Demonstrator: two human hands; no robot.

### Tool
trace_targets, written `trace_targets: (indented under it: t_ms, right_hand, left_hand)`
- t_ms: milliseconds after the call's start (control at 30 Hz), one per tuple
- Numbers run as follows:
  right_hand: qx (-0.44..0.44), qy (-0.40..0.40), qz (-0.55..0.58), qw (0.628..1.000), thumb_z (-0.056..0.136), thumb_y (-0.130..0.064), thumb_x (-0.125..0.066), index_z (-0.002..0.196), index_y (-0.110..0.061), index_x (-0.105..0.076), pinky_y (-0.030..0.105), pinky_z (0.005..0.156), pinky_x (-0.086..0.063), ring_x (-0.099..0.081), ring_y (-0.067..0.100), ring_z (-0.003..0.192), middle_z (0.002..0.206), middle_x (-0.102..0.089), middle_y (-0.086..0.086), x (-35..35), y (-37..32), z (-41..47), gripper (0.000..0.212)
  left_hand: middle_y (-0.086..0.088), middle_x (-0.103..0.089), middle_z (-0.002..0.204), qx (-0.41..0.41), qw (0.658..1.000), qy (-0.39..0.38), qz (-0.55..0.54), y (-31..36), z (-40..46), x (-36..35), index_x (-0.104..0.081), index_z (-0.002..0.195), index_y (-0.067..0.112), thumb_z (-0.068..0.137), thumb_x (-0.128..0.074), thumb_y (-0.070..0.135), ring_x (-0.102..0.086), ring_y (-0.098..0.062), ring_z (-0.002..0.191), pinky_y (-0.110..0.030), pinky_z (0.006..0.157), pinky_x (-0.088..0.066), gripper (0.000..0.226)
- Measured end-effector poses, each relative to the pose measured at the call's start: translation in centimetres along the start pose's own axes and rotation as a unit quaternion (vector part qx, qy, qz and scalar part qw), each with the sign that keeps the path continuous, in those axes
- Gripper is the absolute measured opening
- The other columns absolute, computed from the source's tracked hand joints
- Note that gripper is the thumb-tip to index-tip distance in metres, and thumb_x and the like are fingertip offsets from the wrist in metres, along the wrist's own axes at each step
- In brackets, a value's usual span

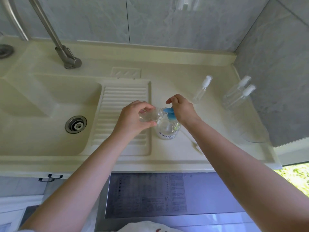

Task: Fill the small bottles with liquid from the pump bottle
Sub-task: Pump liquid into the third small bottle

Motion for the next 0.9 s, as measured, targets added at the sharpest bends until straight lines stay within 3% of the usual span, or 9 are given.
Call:
trace_targets:
  t_ms: [167, 267, 433, 533, 733, 833, 900]
  right_hand:
    - [-0.032, -0.039, 0.038, 0.998, 0.102, -0.043, -0.038, 0.106, -0.020, -0.067, 0.027, 0.063, -0.040, -0.049, 0.013, 0.068, 0.093, -0.059, 0.000, 0.29, 0.49, 0.14, 0.037]
    - [-0.038, -0.046, 0.045, 0.997, 0.100, -0.048, -0.039, 0.105, -0.021, -0.067, 0.028, 0.066, -0.040, -0.050, 0.014, 0.070, 0.091, -0.059, -0.003, 0.19, 0.42, 0.00, 0.040]
    - [-0.007, 0.008, 0.013, 1.000, 0.102, -0.034, -0.033, 0.104, -0.020, -0.066, 0.027, 0.063, -0.041, -0.053, 0.016, 0.081, 0.092, -0.058, -0.004, -0.11, 0.15, -0.08, 0.036]
    - [-0.002, 0.031, 0.007, 1.000, 0.102, -0.026, -0.030, 0.102, -0.018, -0.065, 0.031, 0.071, -0.039, -0.053, 0.021, 0.088, 0.084, -0.055, -0.008, -0.24, 0.13, -0.26, 0.036]
    - [-0.036, -0.009, 0.045, 0.998, 0.101, -0.042, -0.035, 0.102, -0.022, -0.067, 0.031, 0.078, -0.040, -0.054, 0.016, 0.086, 0.091, -0.058, -0.008, -0.27, 0.84, -0.14, 0.037]
    - [-0.043, -0.028, 0.056, 0.997, 0.100, -0.044, -0.038, 0.095, -0.024, -0.066, 0.028, 0.069, -0.038, -0.050, 0.012, 0.076, 0.091, -0.058, -0.006, -0.29, 0.92, 0.08, 0.035]
    - [-0.033, -0.020, 0.042, 0.998, 0.101, -0.037, -0.037, 0.095, -0.024, -0.066, 0.028, 0.068, -0.037, -0.051, 0.016, 0.080, 0.090, -0.058, -0.006, -0.17, 0.80, 0.21, 0.033]
  left_hand:
    - [0.014, -0.064, 0.094, -0.001, 1.000, 0.007, -0.009, 0.01, 0.03, 0.26, -0.071, 0.101, 0.025, 0.057, -0.092, 0.017, -0.063, -0.008, 0.086, -0.007, 0.079, -0.045, 0.049]
    - [0.013, -0.064, 0.095, -0.003, 1.000, 0.006, -0.011, 0.11, -0.11, 0.33, -0.071, 0.101, 0.025, 0.057, -0.092, 0.017, -0.063, -0.008, 0.086, -0.006, 0.079, -0.044, 0.049]
    - [0.013, -0.065, 0.095, -0.001, 1.000, 0.009, -0.014, -0.06, -0.17, 0.24, -0.071, 0.100, 0.025, 0.057, -0.092, 0.016, -0.064, -0.008, 0.085, -0.007, 0.079, -0.045, 0.049]
    - [0.013, -0.065, 0.094, 0.003, 1.000, 0.008, -0.007, -0.20, -0.20, 0.04, -0.071, 0.100, 0.025, 0.057, -0.092, 0.017, -0.063, -0.009, 0.086, -0.006, 0.078, -0.043, 0.049]
    - [0.011, -0.065, 0.095, -0.003, 1.000, 0.014, -0.004, 0.07, -0.29, 0.16, -0.072, 0.100, 0.023, 0.057, -0.093, 0.017, -0.062, -0.008, 0.084, -0.002, 0.075, -0.039, 0.049]
    - [0.011, -0.065, 0.096, -0.002, 1.000, 0.015, -0.003, 0.07, -0.32, 0.35, -0.071, 0.100, 0.025, 0.057, -0.093, 0.018, -0.062, -0.008, 0.085, -0.004, 0.075, -0.041, 0.049]
    - [0.014, -0.064, 0.095, -0.003, 1.000, 0.016, -0.006, 0.06, -0.39, 0.34, -0.071, 0.100, 0.027, 0.057, -0.092, 0.019, -0.063, -0.008, 0.085, -0.006, 0.076, -0.042, 0.049]
Point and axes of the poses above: each hand's wrist, its own z-axis towards the middle knuckle, its own x-axis out of the back of the hand, y = z × x, the point moved 8 cm from there along z, towards the middle knuckle
